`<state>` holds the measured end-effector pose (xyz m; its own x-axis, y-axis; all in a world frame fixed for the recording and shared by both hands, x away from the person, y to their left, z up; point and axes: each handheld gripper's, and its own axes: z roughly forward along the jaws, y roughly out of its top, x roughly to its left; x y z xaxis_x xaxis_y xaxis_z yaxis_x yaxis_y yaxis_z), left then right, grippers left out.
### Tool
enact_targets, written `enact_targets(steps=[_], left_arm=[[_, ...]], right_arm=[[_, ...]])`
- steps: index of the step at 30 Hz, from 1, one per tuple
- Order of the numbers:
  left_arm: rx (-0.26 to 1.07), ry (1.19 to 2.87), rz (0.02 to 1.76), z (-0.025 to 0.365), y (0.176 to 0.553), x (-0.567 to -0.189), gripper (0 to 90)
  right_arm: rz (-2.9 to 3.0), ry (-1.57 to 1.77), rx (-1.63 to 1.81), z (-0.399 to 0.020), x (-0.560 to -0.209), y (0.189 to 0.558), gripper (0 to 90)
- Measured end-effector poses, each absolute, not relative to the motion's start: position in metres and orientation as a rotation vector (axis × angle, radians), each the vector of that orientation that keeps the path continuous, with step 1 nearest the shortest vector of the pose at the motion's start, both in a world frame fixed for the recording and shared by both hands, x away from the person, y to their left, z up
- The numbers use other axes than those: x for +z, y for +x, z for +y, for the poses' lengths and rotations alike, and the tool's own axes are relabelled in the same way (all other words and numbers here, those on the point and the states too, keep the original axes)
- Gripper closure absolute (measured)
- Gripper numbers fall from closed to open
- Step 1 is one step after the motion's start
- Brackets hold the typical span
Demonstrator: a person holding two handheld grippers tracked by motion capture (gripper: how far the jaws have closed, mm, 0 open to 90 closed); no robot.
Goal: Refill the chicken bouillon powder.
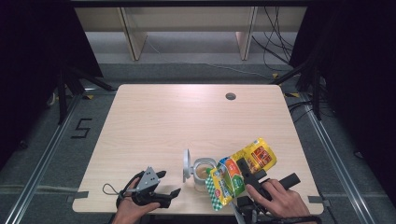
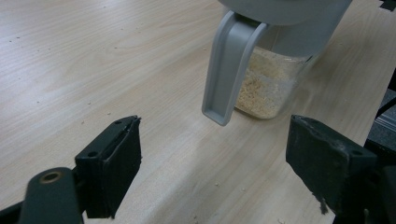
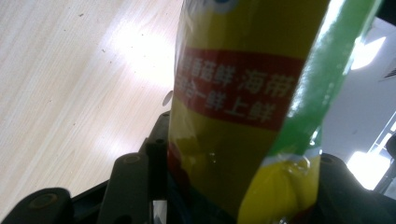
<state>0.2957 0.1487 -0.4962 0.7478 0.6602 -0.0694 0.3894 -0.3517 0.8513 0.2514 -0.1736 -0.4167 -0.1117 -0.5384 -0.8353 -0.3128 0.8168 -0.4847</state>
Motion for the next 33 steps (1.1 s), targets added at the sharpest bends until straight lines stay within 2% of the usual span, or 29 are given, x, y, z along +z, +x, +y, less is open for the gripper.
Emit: enact_targets(steps=[3,33], left_arm=[[0.336,1.946,0.812,0.1468,0.2947,-0.4970,17.7],[0.341,1.958,0.802,0.1469,0.2949,-0.4967,17.7]], right_arm=[[1.714,-0.667,-0.222,-0.1730,-0.4170,0.2507,53.8],[1.707,-0.664,-0.243,-0.1747,-0.4121,0.2503,53.9]])
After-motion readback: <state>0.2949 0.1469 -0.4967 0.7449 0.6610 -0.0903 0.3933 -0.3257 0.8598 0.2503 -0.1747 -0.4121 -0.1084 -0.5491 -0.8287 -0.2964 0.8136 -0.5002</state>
